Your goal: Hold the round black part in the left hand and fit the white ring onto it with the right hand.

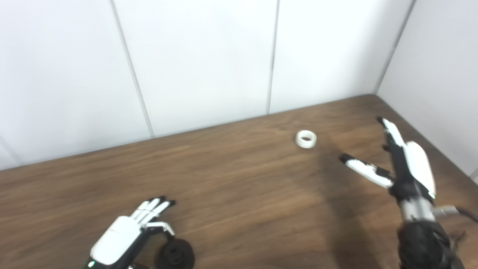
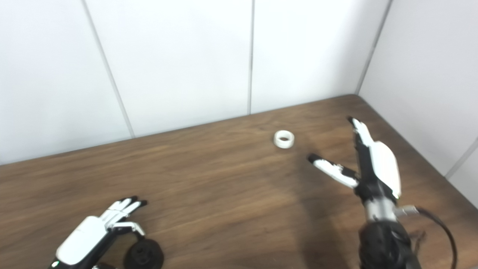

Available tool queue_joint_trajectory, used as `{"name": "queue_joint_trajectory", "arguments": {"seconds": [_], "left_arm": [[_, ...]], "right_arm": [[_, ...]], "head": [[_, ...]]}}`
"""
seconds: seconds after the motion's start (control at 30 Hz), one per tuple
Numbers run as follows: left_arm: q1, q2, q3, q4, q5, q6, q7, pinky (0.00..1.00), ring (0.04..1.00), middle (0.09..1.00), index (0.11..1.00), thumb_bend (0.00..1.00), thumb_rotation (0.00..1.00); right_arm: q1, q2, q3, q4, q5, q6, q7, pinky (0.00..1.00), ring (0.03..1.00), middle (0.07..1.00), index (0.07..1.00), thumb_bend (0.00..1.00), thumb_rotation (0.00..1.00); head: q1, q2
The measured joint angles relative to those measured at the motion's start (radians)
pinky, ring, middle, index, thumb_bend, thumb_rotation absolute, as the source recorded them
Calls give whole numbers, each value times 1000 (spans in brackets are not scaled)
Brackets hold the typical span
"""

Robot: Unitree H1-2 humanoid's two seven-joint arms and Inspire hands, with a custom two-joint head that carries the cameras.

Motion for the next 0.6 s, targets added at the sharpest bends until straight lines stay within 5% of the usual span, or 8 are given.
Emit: {"name": "queue_joint_trajectory", "arguments": {"seconds": [0.23,0.33,0.6], "left_arm": [[-7,17,-3,8,-15,-9,1,1000,1000,953,478,513,47],[-7,24,-4,8,-20,-9,1,1000,1000,952,477,513,46],[-9,37,-15,8,-33,-9,8,1000,1000,951,477,514,47]], "right_arm": [[-52,-33,-13,89,-190,4,163,880,1000,1000,959,867,684],[-73,-51,-19,141,-227,4,239,991,1000,1000,977,918,705],[-181,-77,-35,224,-280,4,418,1000,1000,1000,964,992,738]], "head": [[-20,3],[-32,6],[-40,12]]}}
